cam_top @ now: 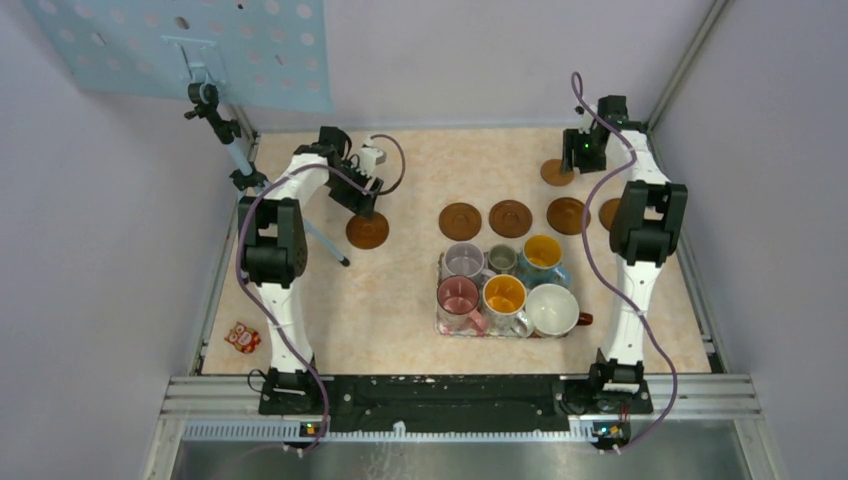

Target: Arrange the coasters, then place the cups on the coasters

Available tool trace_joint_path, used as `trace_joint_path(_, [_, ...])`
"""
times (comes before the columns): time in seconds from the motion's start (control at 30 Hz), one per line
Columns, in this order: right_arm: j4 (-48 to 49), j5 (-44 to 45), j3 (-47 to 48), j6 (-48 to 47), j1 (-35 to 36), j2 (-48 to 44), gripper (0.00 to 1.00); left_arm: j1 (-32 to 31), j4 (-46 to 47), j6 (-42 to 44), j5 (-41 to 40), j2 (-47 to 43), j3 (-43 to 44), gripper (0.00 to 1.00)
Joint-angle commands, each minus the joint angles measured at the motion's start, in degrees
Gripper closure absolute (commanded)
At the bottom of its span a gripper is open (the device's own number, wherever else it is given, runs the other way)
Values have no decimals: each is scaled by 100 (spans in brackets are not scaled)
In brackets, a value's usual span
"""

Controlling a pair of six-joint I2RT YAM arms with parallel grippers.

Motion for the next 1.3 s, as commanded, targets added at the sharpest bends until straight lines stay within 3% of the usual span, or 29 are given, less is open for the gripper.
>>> trace_joint_path(0.0, [-2,-128,296,-78,-34,-319,43,137,-450,525,-182,-289,-108,23])
trace_joint_path(0.23, [-7,-83,285,-87,-33,-319,43,132,-532,842,-262,-186,-241,26])
trace_joint_path(0.53, [-11,147,286,-120,-34,-327,43,-207,-18,621,-261,-23,-470,45])
trace_joint_path(0.7, [-35,219,279,-166,-34,-315,43,-581,350,316,-396,126,-480,51])
trace_joint_path(0.97, [-31,214,307,-154,-34,-288,43,-1151,704,-85,-498,507,-140,52])
trace_joint_path(1.27, [18,230,294,-135,-34,-259,43,-1366,826,-344,-390,748,157,52])
